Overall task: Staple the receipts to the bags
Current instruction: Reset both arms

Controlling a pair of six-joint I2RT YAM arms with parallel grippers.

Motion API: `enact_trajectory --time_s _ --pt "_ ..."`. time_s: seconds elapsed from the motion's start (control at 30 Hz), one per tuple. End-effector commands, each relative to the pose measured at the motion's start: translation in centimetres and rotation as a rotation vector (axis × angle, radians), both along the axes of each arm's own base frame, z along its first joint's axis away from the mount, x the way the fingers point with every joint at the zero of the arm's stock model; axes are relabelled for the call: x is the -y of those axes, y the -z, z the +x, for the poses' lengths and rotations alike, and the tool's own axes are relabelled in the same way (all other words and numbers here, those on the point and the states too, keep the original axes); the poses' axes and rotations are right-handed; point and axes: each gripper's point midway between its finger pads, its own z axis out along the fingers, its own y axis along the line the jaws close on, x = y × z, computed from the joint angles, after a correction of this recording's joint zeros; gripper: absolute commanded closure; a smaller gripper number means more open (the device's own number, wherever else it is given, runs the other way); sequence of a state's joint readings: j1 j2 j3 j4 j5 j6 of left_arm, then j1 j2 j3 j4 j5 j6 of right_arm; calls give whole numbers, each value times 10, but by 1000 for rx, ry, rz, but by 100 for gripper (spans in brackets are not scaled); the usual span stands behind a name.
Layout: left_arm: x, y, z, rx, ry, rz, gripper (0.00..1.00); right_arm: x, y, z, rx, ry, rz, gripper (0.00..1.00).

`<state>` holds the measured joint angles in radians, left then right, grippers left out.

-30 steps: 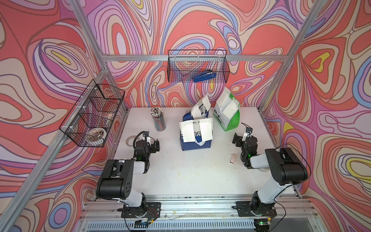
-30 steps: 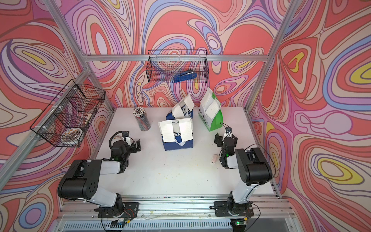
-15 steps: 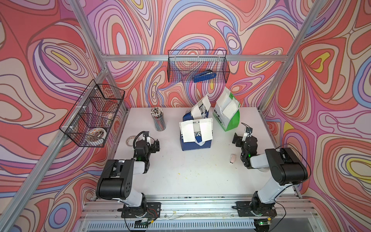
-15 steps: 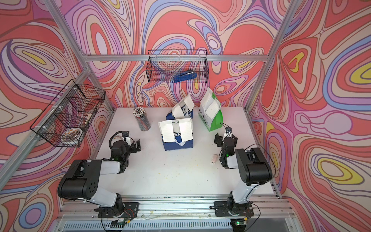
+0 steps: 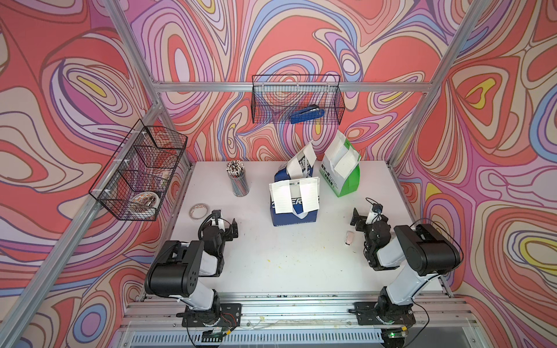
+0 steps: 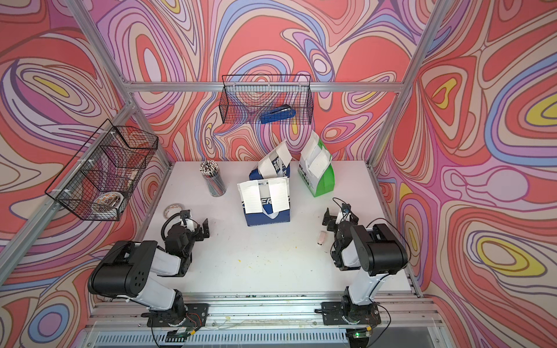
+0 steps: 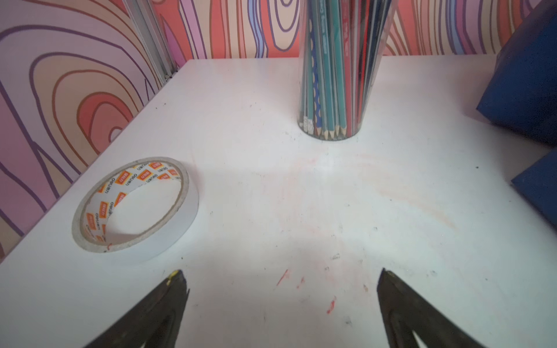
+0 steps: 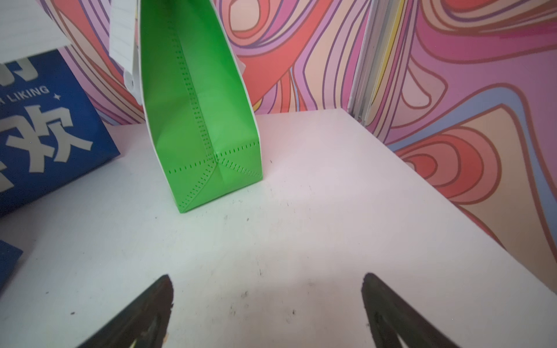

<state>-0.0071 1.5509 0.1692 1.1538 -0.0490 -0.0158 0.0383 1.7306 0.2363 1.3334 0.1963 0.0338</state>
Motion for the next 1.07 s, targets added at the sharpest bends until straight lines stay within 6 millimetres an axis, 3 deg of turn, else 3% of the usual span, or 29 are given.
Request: enact_trajectory --time_s 0.0,0.07,0.17,1.03 --pt "-1 -26 25 61 -5 -13 0 11 -15 12 35 64 14 2" --pt "11 -19 42 -48 67 -8 0 11 -6 27 -42 69 14 2" --pt "6 -18 37 -20 36 -10 0 8 -1 42 -109 53 5 2" --pt "7 -16 43 -61 44 -10 0 10 -2 41 -97 67 8 1"
